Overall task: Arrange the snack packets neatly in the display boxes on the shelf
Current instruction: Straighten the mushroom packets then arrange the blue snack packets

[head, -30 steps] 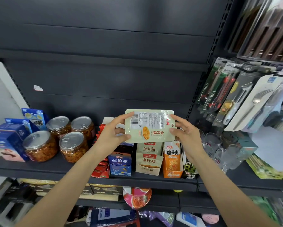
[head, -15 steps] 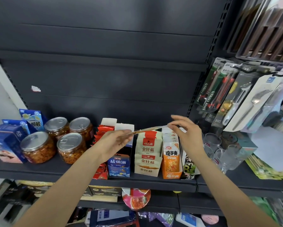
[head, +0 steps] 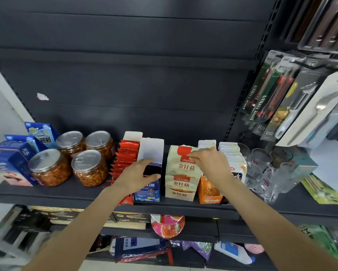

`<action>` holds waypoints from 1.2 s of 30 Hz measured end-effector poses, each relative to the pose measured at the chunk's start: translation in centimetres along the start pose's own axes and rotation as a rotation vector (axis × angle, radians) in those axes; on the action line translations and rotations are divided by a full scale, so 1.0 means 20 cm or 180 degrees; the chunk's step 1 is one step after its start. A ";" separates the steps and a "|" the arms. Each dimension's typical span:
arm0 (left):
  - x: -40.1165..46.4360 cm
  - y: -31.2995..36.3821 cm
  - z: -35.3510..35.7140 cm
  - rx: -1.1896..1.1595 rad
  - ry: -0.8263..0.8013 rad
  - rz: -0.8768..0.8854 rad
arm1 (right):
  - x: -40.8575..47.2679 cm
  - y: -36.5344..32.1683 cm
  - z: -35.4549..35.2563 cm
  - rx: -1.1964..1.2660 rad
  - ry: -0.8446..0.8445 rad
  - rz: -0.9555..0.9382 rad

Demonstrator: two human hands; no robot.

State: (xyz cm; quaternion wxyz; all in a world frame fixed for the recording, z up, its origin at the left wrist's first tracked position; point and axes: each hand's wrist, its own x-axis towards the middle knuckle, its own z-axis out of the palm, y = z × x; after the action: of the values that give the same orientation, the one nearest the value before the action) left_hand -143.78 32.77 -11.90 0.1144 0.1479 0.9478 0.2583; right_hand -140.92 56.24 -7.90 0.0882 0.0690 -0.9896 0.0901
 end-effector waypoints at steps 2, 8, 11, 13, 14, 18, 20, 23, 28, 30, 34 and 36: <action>0.00 -0.01 0.00 0.0224 -0.0026 0.0052 | 0.03 -0.04 0.06 -0.0255 -0.0385 -0.0096; 0.00 0.00 0.00 0.0393 -0.0033 0.0034 | 0.06 -0.05 0.14 0.0116 -0.0539 0.0164; 0.00 0.00 0.00 0.0351 -0.0021 0.0040 | 0.00 -0.05 0.11 0.0399 -0.0144 -0.0019; 0.00 0.00 0.01 0.0339 -0.0028 0.0044 | -0.04 -0.06 0.09 0.0550 -0.0572 -0.0096; 0.00 0.00 0.01 0.0342 -0.0020 0.0041 | -0.05 -0.07 0.10 0.0472 -0.0856 -0.0140; 0.01 0.00 0.01 0.0357 -0.0037 0.0061 | -0.05 -0.09 0.09 0.0281 -0.0988 -0.0147; 0.01 0.00 0.00 0.0296 -0.0084 0.0109 | -0.04 -0.10 0.04 0.0365 -0.0666 -0.0041; 0.01 0.00 -0.01 0.0179 0.0183 0.0247 | -0.02 -0.07 -0.08 0.0665 -0.0115 0.0192; 0.00 0.13 -0.08 -0.1266 0.0364 0.0191 | 0.01 -0.01 -0.31 0.1853 0.0685 0.0360; 0.00 0.21 -0.12 -0.2263 0.0040 -0.0273 | 0.01 0.00 -0.35 0.2228 0.0863 0.0345; 0.00 0.28 -0.17 -0.3742 -0.0202 -0.0762 | -0.03 0.02 -0.36 0.2956 0.1010 0.0327; -0.02 0.27 -0.20 -0.4088 -0.0169 -0.0592 | -0.04 0.04 -0.35 0.3006 0.1145 0.0326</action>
State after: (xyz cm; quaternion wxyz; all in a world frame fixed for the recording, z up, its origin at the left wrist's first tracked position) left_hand -143.31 35.27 -5.68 0.2253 -0.0263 0.6104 0.7590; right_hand -139.06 58.46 -1.52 0.2119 0.0361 -0.8121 0.5424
